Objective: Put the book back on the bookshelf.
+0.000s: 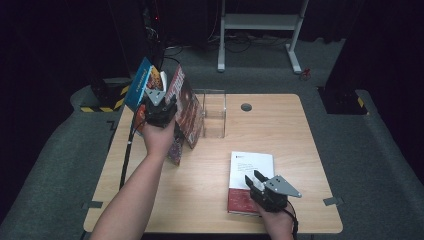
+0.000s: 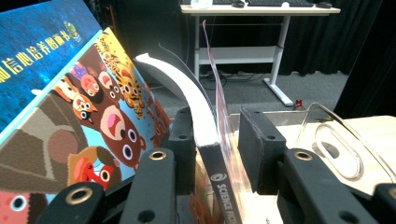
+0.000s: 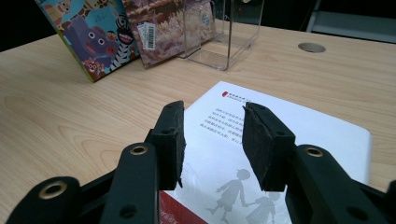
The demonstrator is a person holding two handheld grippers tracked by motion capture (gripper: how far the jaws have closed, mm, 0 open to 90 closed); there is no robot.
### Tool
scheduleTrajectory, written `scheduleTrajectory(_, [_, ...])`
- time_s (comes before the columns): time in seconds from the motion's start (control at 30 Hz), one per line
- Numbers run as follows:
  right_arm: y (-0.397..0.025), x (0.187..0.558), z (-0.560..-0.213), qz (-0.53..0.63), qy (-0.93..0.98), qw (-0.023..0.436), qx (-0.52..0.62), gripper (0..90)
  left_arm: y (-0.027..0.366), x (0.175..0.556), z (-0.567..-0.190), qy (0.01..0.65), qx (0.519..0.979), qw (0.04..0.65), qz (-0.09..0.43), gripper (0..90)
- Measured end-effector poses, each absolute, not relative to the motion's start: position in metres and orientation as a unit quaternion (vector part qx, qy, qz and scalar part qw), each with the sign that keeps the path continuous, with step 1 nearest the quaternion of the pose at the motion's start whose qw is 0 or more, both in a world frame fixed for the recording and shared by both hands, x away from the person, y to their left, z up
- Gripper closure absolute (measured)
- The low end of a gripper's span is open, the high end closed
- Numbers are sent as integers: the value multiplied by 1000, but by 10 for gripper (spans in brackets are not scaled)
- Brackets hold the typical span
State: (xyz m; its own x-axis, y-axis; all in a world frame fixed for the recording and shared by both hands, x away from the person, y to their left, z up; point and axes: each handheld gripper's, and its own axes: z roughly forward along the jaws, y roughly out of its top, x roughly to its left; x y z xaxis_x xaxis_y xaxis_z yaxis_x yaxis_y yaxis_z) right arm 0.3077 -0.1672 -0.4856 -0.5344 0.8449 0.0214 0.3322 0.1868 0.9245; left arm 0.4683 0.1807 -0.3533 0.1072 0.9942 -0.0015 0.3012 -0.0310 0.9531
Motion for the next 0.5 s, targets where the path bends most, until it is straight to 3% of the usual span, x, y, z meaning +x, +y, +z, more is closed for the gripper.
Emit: scheduleTrajectory(0.5, [-167, 308, -486, 491, 726, 261, 406, 589, 187, 467, -345, 554, 588, 431, 401, 635])
